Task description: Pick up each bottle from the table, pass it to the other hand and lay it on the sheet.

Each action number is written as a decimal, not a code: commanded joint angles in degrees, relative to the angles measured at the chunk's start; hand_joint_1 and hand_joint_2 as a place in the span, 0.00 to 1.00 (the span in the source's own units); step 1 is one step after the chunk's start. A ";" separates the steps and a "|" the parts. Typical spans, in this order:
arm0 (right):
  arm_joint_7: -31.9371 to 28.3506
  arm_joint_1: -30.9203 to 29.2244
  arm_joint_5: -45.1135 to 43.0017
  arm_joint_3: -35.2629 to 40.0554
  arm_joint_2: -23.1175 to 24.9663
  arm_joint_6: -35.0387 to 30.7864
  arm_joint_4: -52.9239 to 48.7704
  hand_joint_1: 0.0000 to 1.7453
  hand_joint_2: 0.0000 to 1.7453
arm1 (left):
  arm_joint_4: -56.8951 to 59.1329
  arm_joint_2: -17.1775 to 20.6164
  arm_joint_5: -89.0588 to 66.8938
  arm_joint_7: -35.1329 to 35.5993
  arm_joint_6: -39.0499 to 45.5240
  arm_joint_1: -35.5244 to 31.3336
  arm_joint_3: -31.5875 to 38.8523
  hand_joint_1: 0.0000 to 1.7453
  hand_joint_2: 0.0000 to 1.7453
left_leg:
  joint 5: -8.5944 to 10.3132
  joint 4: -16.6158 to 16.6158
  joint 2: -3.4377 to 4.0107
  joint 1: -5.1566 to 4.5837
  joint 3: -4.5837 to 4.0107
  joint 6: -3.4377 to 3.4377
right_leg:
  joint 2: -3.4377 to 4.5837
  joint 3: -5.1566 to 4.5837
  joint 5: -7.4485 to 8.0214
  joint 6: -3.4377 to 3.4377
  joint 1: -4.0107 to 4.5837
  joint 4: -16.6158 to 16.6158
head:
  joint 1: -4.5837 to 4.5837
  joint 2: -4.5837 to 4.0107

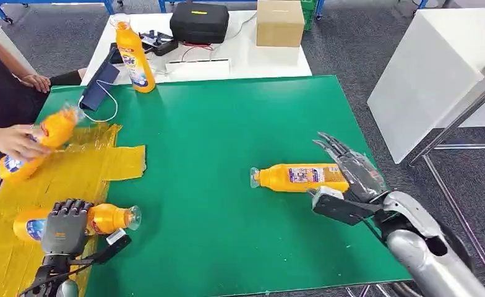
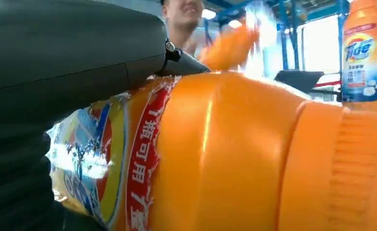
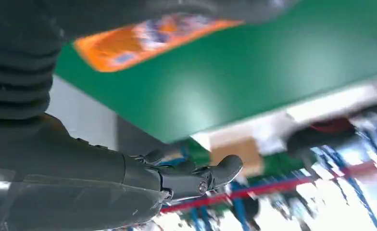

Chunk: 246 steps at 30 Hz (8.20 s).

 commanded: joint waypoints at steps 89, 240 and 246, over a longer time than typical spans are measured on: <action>4.01 -18.19 20.62 9.61 22.30 -2.36 50.94 1.00 1.00 | -16.36 -10.74 69.01 -27.12 -34.40 -4.42 -1.80 0.00 0.00 | 0.62 0.00 -0.20 -0.04 -0.27 0.13 | -0.19 -0.26 0.38 0.08 -0.04 0.09 | 0.00 0.00; -12.50 0.39 7.65 21.57 31.22 -18.68 11.77 0.00 0.00 | -19.21 -7.63 33.95 -22.89 -8.08 5.11 -0.38 1.00 1.00 | 0.40 -0.02 -0.27 0.05 -0.64 0.02 | -0.21 -0.68 0.20 -0.02 0.08 0.09 | 0.00 0.00; -11.46 -0.86 6.47 21.39 30.66 -17.74 11.06 0.00 0.00 | 1.36 -1.76 9.67 -3.29 -9.86 -2.45 -8.07 1.00 1.00 | 0.52 -0.13 -0.43 -0.04 -0.62 0.02 | -0.39 -0.67 0.22 -0.02 0.00 0.07 | 0.02 0.00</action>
